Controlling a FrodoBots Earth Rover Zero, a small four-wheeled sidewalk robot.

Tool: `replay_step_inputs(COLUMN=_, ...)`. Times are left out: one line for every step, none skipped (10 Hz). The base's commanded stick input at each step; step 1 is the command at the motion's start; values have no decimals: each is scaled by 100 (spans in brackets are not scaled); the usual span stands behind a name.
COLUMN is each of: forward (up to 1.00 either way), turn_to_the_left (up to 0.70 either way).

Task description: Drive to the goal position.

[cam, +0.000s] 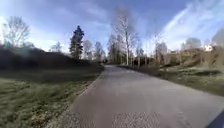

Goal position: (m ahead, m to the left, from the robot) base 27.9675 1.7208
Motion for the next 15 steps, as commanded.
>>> replay_step_inputs(forward=100, turn_to_the_left=0)
replay_step_inputs(forward=100, turn_to_the_left=0)
replay_step_inputs(forward=100, turn_to_the_left=0)
replay_step_inputs(forward=100, turn_to_the_left=0)
replay_step_inputs(forward=100, turn_to_the_left=0)
replay_step_inputs(forward=100, turn_to_the_left=0)
replay_step_inputs(forward=100, turn_to_the_left=0)
replay_step_inputs(forward=100, turn_to_the_left=0)
replay_step_inputs(forward=100, turn_to_the_left=0)
replay_step_inputs(forward=100, turn_to_the_left=0)
replay_step_inputs(forward=100, turn_to_the_left=0)
replay_step_inputs(forward=100, turn_to_the_left=0)
replay_step_inputs(forward=100, turn_to_the_left=0)
replay_step_inputs(forward=100, turn_to_the_left=0)
replay_step_inputs(forward=100, turn_to_the_left=0)
